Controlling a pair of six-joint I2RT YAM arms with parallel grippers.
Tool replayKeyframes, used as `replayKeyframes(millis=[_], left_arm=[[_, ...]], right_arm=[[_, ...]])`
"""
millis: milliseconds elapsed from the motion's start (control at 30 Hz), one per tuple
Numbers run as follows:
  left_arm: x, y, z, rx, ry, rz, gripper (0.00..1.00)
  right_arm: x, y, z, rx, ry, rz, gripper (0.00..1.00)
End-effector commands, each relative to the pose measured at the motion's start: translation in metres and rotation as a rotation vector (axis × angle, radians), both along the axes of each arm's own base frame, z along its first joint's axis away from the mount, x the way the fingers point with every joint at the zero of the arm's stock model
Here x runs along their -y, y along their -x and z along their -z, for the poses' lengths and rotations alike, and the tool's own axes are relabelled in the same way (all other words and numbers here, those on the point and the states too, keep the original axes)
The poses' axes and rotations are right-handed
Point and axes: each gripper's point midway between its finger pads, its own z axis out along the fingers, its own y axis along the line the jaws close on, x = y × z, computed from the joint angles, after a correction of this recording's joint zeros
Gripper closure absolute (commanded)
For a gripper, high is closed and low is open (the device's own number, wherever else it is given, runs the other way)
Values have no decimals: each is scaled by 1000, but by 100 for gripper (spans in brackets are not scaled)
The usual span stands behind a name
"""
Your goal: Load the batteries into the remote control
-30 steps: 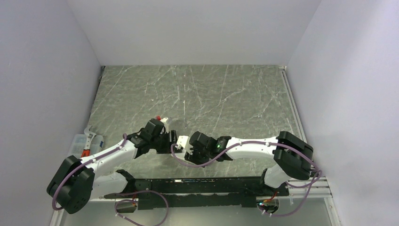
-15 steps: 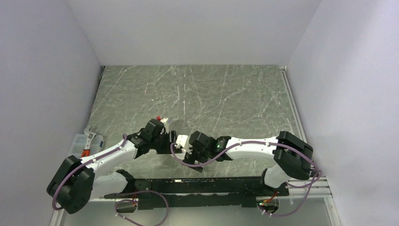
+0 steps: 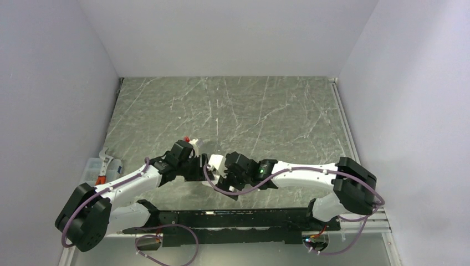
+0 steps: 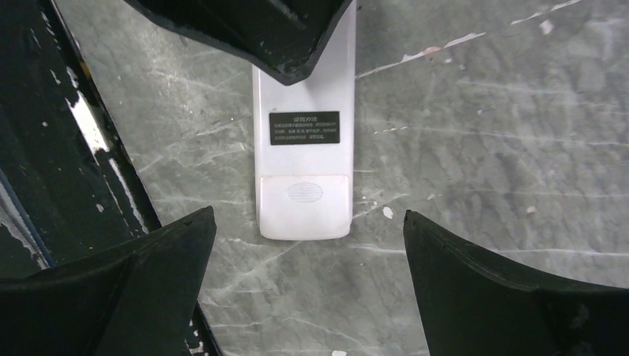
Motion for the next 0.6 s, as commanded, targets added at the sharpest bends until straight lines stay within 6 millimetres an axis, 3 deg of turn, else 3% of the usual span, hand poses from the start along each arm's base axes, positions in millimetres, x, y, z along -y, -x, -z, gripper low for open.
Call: replayKeyframes(millis=[0, 67, 367, 567], left_arm=[[6, -1, -2, 17, 31, 26, 33], [6, -1, -2, 14, 33, 27, 34], [7, -1, -3, 14, 37, 29, 34], [7, 0, -4, 14, 38, 29, 34]], right_arm=[[-9, -13, -38, 51, -104, 61, 3], [-6, -11, -40, 40, -103, 70, 9], [1, -4, -32, -15, -92, 100, 60], [4, -2, -20, -46, -63, 123, 71]])
